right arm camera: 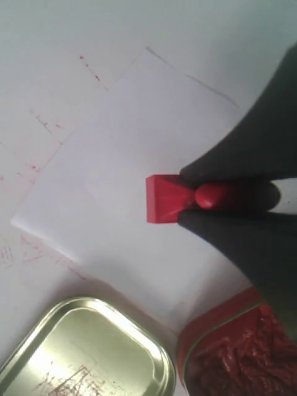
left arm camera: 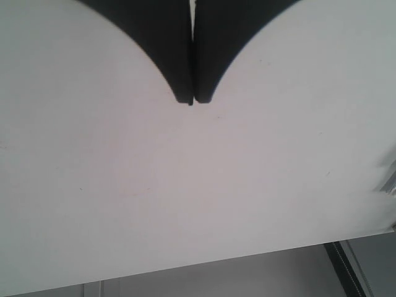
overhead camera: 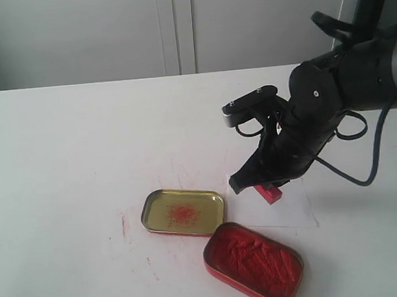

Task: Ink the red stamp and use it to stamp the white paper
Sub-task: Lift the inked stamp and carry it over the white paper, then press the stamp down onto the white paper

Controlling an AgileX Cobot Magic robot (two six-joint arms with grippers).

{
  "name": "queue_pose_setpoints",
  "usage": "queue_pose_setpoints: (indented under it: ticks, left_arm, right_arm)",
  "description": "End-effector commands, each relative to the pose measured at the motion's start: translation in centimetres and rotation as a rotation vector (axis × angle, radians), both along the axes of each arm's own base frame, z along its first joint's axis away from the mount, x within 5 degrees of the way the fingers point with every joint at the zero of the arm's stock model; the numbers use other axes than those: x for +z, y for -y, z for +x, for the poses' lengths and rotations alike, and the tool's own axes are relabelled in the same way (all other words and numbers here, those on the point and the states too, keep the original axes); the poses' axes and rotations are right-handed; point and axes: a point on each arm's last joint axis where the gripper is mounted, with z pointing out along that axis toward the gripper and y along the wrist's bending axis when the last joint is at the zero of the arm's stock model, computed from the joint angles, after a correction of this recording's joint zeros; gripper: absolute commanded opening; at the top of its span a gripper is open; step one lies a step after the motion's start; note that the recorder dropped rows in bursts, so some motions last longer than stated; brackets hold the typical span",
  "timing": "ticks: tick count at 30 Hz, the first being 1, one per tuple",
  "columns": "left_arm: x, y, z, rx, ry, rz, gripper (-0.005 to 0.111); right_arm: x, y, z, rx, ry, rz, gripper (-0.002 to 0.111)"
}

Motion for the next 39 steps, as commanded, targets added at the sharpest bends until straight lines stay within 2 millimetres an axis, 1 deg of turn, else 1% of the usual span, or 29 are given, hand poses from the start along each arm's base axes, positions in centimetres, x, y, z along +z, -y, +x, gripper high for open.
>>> queue_pose_setpoints:
  ticks: [1,4,9,19,34,36,39]
  left_arm:
    - [-0.1,0.0,0.0,0.001,0.000,-0.003,0.000]
    - [-0.1,0.0,0.0,0.001,0.000,-0.003,0.000]
    - [-0.1,0.0,0.0,0.001,0.000,-0.003,0.000]
    - [-0.1,0.0,0.0,0.001,0.000,-0.003,0.000]
    - [-0.1,0.0,0.0,0.001,0.000,-0.003,0.000]
    - [-0.1,0.0,0.0,0.001,0.000,-0.003,0.000]
    - [-0.1,0.0,0.0,0.001,0.000,-0.003,0.000]
  right_arm:
    - [-0.4,0.0,0.6,-0.003,0.023,0.004,0.000]
    - [-0.8,0.0,0.7,-0.003,0.011,-0.003,0.000]
    - [-0.8,0.0,0.7,-0.003,0.017,0.000,0.000]
    - [-2.6,-0.2,1.1,-0.002,-0.016,-0.016,0.000]
    - [-2.1,-0.5,1.6,-0.002,0.001,-0.008,0.000]
    - [-2.4,-0.5,1.6,-0.002,-0.009,-0.013,0.000]
    - [-3.4,-0.5,1.6,-0.002,-0.037,-0.027,0.000]
